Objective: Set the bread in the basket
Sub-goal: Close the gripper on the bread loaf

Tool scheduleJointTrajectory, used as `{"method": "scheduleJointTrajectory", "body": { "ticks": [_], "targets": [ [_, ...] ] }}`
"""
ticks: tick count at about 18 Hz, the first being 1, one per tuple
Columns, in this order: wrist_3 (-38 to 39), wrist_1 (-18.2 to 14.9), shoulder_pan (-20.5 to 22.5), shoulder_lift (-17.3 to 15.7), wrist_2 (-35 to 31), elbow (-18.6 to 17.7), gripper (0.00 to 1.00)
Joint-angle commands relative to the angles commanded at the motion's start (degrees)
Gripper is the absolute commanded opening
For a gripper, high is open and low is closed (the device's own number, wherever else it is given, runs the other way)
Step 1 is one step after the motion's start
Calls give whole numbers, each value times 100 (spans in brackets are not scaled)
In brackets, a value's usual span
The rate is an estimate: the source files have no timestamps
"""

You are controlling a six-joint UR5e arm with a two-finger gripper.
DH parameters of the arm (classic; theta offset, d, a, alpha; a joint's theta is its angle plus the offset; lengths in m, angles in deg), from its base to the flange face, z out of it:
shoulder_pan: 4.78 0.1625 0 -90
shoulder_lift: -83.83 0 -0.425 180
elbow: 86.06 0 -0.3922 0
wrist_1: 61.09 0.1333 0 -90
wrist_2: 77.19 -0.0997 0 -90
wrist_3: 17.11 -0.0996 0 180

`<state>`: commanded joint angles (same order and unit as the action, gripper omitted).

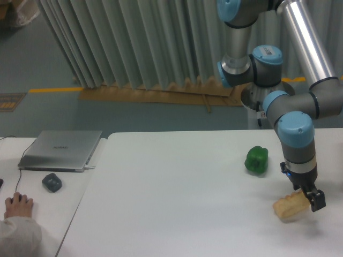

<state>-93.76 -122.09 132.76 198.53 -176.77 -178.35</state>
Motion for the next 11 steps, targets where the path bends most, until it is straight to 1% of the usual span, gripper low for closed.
{"method": "scheduleJointTrajectory", "body": {
  "ticks": [1,2,4,6,7,8,9,10,11],
  "targets": [
    [140,-9,-9,0,0,0,85],
    [228,-9,-17,0,9,9,79],
    [238,-9,-79,9,18,9,83],
    [247,-9,-114,18,35,0,83],
    [290,0,-158,26,35,9,81],
    [386,0,-176,61,35,35,65],
    [474,0,-176,79,26,53,59],
    [519,-9,-184,88,9,53,42],
    [519,-9,-176,79,17,35,38]
  ]
}}
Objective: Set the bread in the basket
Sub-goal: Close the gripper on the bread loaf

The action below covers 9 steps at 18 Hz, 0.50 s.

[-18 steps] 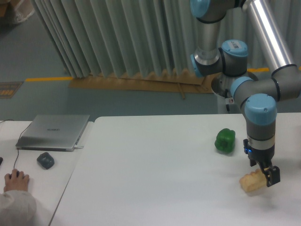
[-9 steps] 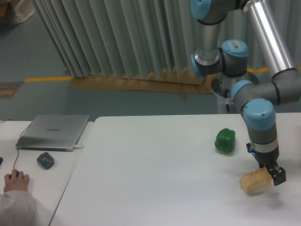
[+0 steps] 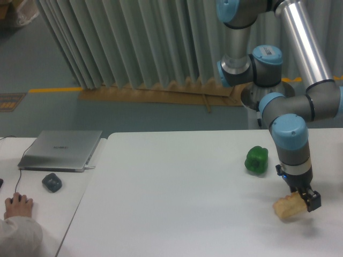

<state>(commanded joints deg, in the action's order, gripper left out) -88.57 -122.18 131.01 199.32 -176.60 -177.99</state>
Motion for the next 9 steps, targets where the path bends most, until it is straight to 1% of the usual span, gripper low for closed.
{"method": "scheduleJointTrajectory", "body": {
  "ticks": [2,6,8,9],
  "targets": [
    [0,-9,0,-9,0,35,14],
    [-53,-18,44,-70,-8,96,14],
    [-61,-105,79,-175,-17,237,14],
    [-70,-227,184,-280,0,263,14]
  ]
}}
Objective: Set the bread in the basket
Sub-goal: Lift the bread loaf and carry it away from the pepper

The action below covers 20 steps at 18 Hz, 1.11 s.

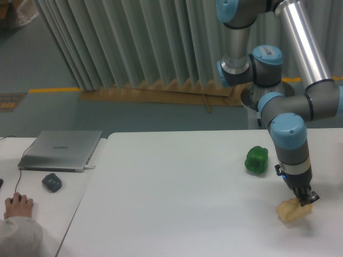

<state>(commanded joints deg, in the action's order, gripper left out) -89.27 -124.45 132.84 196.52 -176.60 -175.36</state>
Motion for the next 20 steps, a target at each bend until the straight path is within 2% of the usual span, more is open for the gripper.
{"method": "scheduleJointTrajectory", "body": {
  "ticks": [3,4,6,8,10,12,17,20],
  "targets": [
    [-209,-290,255,-176,27,27,14],
    [-524,-370,395,-307,27,27,14],
    [-1078,-414,598,-361,18,27,14],
    [-1991,-536,957,-493,35,27,14],
    [-2432,-660,1213,-598,114,27,14],
    [-2854,-678,1372,-643,150,27,14],
    [-4523,-696,1995,-651,176,27,14],
    [-4973,-704,2355,-651,342,53,14]
  ]
}}
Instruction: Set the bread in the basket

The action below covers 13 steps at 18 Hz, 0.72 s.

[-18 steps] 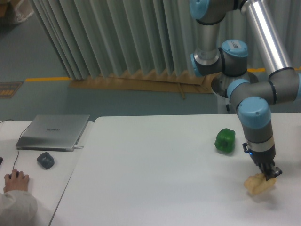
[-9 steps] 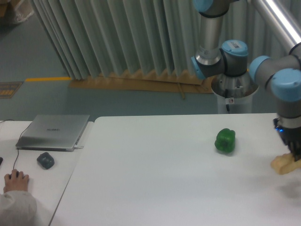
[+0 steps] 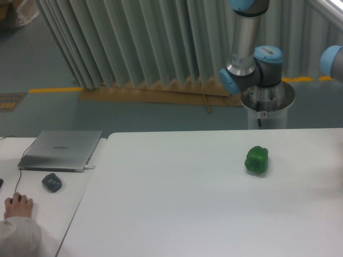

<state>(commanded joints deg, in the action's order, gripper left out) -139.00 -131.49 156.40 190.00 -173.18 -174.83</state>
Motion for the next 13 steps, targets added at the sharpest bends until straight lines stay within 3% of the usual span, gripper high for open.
{"method": "scheduleJointTrajectory", "body": {
  "ticks": [5,9,13],
  "targets": [
    [-835,-26,624,-70,159,61,14],
    [-810,70,1126,-70,168,193,15],
    [-573,544,1380,17,168,298,17]
  ]
}}
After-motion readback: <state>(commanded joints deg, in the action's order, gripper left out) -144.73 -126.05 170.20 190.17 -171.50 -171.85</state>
